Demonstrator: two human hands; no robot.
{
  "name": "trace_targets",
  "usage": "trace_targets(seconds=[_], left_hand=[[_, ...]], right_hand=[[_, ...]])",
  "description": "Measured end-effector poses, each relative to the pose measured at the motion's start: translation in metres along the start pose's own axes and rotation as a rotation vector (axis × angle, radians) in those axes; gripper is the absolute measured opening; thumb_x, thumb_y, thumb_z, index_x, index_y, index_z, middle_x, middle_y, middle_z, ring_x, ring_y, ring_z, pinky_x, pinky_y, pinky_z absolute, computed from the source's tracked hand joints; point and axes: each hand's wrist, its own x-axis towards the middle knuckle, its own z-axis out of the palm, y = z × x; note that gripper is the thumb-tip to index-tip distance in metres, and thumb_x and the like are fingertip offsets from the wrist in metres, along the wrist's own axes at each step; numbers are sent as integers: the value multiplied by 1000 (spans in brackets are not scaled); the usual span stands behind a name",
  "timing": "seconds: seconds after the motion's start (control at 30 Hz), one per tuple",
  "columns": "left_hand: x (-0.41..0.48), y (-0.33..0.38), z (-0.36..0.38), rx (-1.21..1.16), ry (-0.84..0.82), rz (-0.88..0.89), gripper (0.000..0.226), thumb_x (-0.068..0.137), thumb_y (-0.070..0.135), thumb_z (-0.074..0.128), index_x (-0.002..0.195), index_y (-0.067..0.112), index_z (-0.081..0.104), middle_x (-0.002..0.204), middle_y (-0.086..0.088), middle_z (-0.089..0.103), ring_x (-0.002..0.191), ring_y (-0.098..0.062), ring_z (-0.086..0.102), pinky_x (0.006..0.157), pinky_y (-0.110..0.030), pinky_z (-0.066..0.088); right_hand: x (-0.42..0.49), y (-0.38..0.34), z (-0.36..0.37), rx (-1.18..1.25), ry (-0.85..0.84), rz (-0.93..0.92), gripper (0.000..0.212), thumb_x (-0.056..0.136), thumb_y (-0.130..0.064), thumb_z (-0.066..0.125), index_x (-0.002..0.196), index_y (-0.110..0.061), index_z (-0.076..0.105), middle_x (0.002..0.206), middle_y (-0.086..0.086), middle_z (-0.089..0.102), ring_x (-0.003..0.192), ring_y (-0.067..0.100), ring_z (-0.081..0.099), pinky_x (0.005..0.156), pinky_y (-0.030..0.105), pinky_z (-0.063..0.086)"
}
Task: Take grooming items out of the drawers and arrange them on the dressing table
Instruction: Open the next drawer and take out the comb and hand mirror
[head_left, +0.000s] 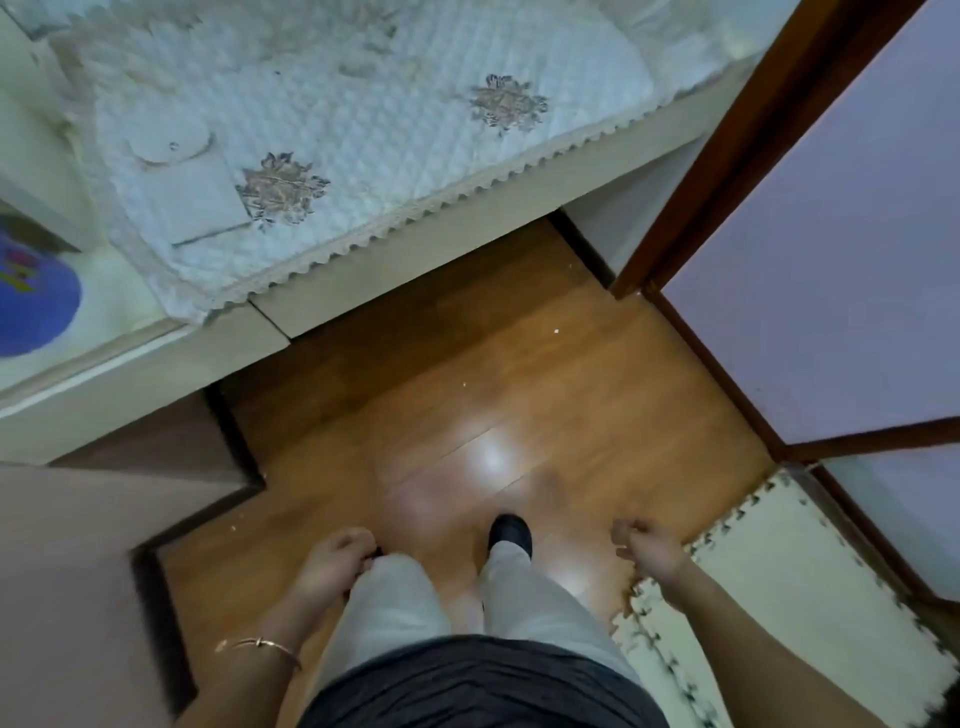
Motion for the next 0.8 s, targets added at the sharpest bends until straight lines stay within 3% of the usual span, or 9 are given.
trace_targets(seconds=[0.1, 0.17, 0.23, 0.3, 0.4, 0.47, 0.53, 0.63, 0.8], left_hand=[[1, 20, 20, -3, 44, -1, 9, 93, 18, 51, 97, 16, 59, 88, -1, 60, 79, -13, 55, 65, -22, 41], [5, 22, 22, -7, 37, -32, 17, 93, 22, 50, 106, 15, 58, 102, -4, 60, 88, -17, 57, 66, -24, 41], [12, 24, 22, -15, 55, -95, 12, 94, 21, 48, 98, 16, 58, 107, -6, 58, 90, -19, 57, 65, -25, 39], [22, 27, 23, -30, 73, -156, 9, 94, 19, 48, 88, 18, 56, 108, -8, 58, 91, -21, 56, 66, -28, 39], [40, 34, 26, -35, 59, -212, 11, 93, 21, 49, 96, 13, 56, 110, -10, 58, 93, -22, 54, 77, -32, 38], [53, 44, 29, -37, 36, -226, 18, 93, 19, 50, 104, 7, 56, 106, -12, 58, 89, -23, 55, 78, -34, 40], [65, 60, 31, -66, 9, -248, 15, 92, 14, 49, 99, 3, 58, 96, -13, 58, 82, -23, 54, 70, -33, 43], [83, 90, 31, -99, 18, -215, 12, 92, 12, 49, 83, 10, 57, 92, -13, 59, 78, -22, 54, 63, -29, 39], [109, 140, 26, -104, 54, -140, 24, 95, 20, 46, 112, 6, 54, 112, -11, 56, 97, -23, 54, 82, -32, 38]], right_hand=[[20, -20, -34, -6, 48, -31, 18, 93, -1, 39, 78, -9, 45, 70, 9, 42, 55, 16, 36, 33, 8, 26], [30, -34, -47, 45, 68, -31, 11, 94, -7, 43, 84, -6, 48, 83, 11, 47, 66, 21, 47, 42, 12, 35], [36, -45, -50, 61, 41, -10, 7, 94, -12, 45, 96, -5, 47, 93, 11, 50, 84, 25, 51, 56, 23, 39], [43, -49, -48, 5, -18, 18, 8, 95, -13, 44, 96, -7, 49, 93, 10, 52, 84, 24, 52, 58, 27, 40], [54, -51, -44, -46, -99, 23, 24, 95, -4, 39, 74, -8, 49, 74, 7, 46, 64, 17, 43, 44, 13, 36], [58, -53, -43, -39, -107, 63, 21, 95, -1, 40, 76, -3, 49, 70, 7, 46, 59, 17, 41, 44, 15, 36], [62, -63, -46, -52, -120, 108, 20, 95, -5, 42, 76, -1, 48, 67, 9, 46, 52, 14, 44, 47, 19, 38], [75, -92, -58, -101, -158, 157, 28, 96, -9, 42, 69, -5, 46, 66, 7, 43, 52, 14, 38, 33, 11, 31], [104, -161, -75, -115, -86, 51, 23, 92, -8, 50, 74, 1, 38, 75, 11, 44, 56, 15, 40, 34, 6, 30]])
